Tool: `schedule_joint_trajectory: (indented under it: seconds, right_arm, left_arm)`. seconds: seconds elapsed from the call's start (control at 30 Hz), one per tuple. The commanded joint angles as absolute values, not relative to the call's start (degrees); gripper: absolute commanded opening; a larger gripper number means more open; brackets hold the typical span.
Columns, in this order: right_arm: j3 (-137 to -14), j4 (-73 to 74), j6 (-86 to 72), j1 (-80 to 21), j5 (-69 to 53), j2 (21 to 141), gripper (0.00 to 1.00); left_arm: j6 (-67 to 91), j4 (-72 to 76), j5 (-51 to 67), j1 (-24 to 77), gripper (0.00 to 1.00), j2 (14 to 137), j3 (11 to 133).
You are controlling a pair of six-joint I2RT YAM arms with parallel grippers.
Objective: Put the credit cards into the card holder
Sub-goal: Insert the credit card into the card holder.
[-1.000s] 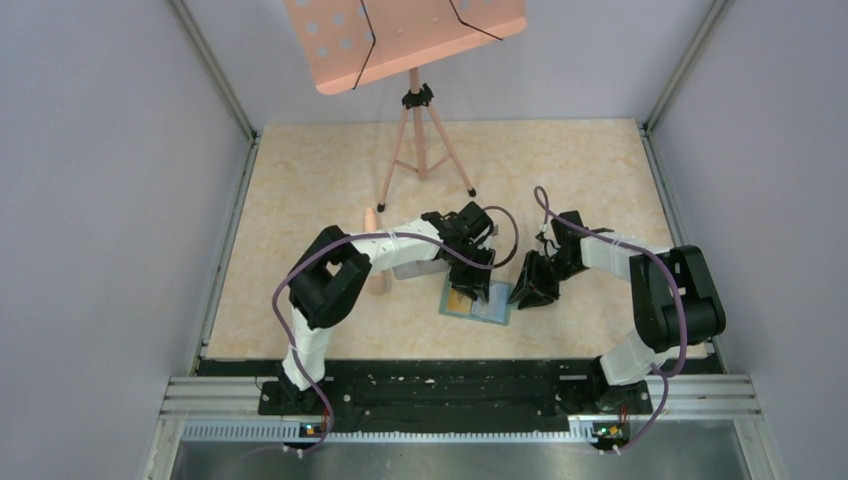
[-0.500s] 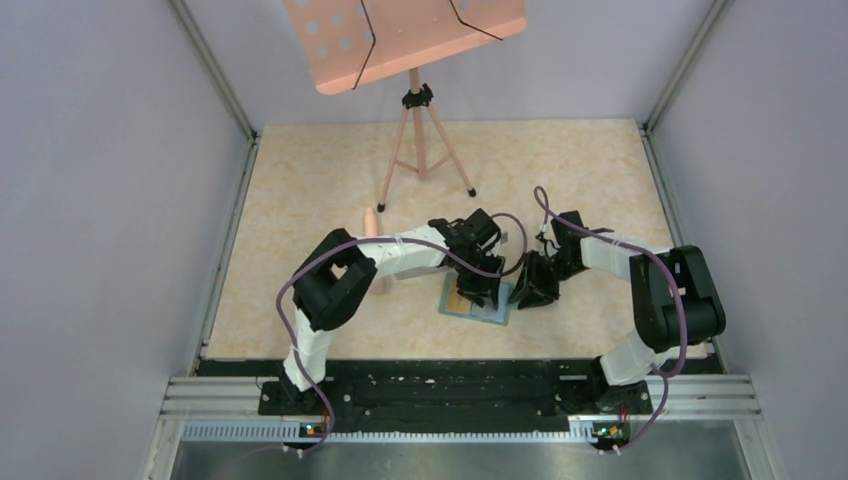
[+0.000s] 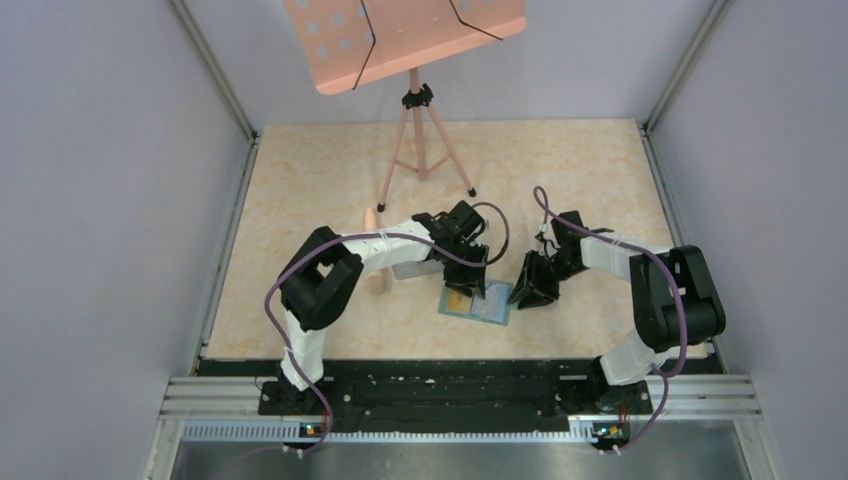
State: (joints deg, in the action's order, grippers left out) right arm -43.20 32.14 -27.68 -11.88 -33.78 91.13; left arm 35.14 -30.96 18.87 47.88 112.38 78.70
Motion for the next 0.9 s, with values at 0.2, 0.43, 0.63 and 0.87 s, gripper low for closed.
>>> schedule_joint_trajectory:
  seconds: [0.2, 0.43, 0.63, 0.87]
  right_arm:
    - [-43.8, 31.3, -26.8, -12.4, -34.3, 90.0, 0.35]
    - [-43.8, 31.4, -26.8, -12.4, -34.5, 89.9, 0.35]
    - [-45.2, 32.7, -26.3, -12.8, -33.5, 89.7, 0.35]
    - [-49.7, 37.5, -24.6, -13.9, -30.3, 88.5, 0.40]
  left_arm:
    - [35.4, -30.0, 23.7, 50.7, 0.41, 116.8, 81.1]
    - [34.9, -28.2, 24.5, 51.3, 0.37, 115.4, 81.8]
    - [31.7, -32.8, 15.9, 51.3, 0.45, 111.2, 83.4]
    - [31.6, -31.4, 9.4, 50.0, 0.53, 102.2, 78.2]
